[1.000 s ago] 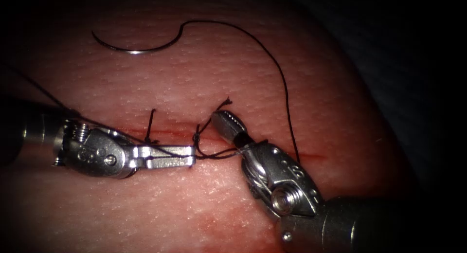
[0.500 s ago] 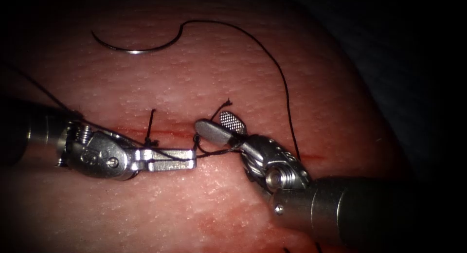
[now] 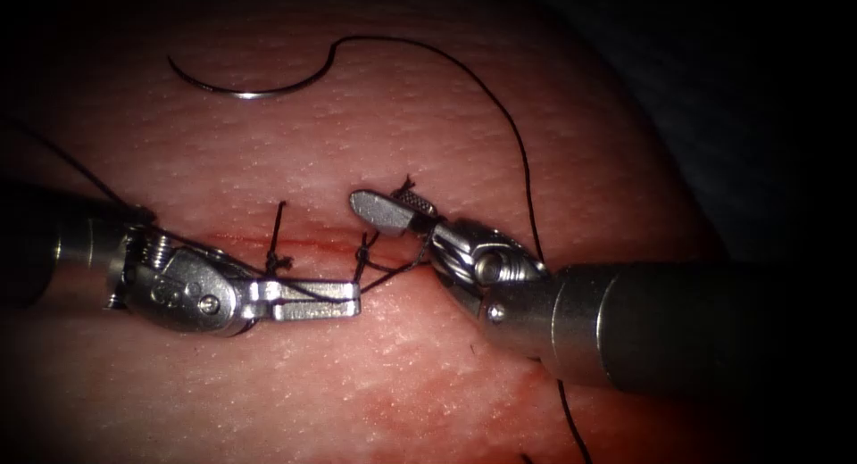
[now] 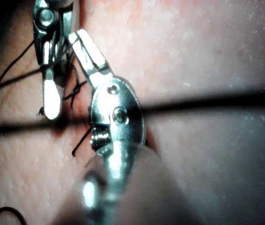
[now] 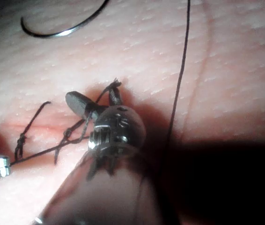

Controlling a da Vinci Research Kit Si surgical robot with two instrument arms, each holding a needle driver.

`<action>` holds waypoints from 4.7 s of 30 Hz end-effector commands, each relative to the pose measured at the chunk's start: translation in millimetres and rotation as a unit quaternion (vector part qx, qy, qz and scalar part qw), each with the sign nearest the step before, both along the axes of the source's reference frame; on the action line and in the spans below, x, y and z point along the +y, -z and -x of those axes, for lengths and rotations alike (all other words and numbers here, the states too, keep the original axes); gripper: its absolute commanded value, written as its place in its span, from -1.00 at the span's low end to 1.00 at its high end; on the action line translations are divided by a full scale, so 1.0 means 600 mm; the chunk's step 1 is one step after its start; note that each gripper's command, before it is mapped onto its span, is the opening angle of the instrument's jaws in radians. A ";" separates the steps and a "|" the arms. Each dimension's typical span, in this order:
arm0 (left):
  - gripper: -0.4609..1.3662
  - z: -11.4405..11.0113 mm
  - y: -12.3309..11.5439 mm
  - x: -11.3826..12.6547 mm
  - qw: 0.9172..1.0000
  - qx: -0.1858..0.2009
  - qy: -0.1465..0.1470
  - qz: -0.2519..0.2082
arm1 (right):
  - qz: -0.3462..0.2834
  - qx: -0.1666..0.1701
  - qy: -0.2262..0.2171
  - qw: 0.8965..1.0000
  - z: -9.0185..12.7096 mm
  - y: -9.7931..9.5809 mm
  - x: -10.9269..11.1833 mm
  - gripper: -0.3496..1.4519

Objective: Wound Closure
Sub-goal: Grab the suture tail with the right gripper, then to tension the knot pull the suture down with the right gripper and up with the left

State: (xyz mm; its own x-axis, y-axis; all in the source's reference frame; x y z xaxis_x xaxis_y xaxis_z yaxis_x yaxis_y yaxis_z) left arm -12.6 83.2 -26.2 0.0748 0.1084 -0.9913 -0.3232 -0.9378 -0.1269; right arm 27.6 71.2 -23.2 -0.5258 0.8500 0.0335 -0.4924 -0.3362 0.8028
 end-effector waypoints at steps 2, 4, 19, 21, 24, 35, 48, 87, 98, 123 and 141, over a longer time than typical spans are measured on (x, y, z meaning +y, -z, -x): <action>-0.88 0.0000 0.0001 -0.0001 1.000 0.000 -0.001 0.000 | -0.001 0.005 0.003 1.000 -0.0007 -0.0002 0.0002 0.33; -0.88 -0.0001 0.0002 -0.0002 1.000 0.000 -0.001 0.000 | -0.002 0.007 0.005 1.000 -0.0015 -0.0001 0.0003 0.28; -0.88 -0.0015 0.0003 -0.0004 1.000 -0.002 -0.004 0.000 | 0.017 -0.014 -0.018 1.000 -0.0001 0.0032 0.0021 -0.90; -0.88 -0.0015 0.0002 -0.0003 1.000 -0.002 -0.004 0.000 | 0.025 -0.019 -0.013 0.999 0.0001 0.0037 0.0022 -0.98; -0.88 -0.0014 0.0001 -0.0002 1.000 -0.001 -0.003 0.000 | 0.039 -0.018 -0.011 0.999 0.0000 0.0040 0.0022 -1.00; -0.88 -0.0017 -0.0004 0.0002 1.000 -0.002 -0.004 0.000 | 0.094 -0.030 0.007 0.995 0.0001 0.0055 0.0033 -1.00; -0.88 -0.0016 -0.0003 0.0001 1.000 0.000 -0.003 0.000 | 0.168 -0.059 0.023 0.984 0.0012 0.0070 0.0054 0.47; -0.88 -0.0020 -0.0008 0.0021 1.000 0.006 0.003 -0.005 | 0.241 -0.100 0.032 0.965 0.0032 0.0116 0.0057 -1.00; -0.88 -0.0068 -0.0051 0.0150 0.998 0.038 0.034 -0.042 | 0.289 -0.133 0.067 0.946 0.0033 0.0152 0.0050 -1.00; -0.88 -0.0057 -0.0162 0.0291 0.995 0.073 0.033 -0.059 | 0.324 -0.085 0.154 0.930 0.0008 0.0174 0.0001 -1.00; -0.88 -0.0024 -0.0275 0.0384 0.978 0.206 0.034 -0.004 | 0.318 -0.018 0.213 0.923 -0.0026 0.0175 -0.0027 -1.00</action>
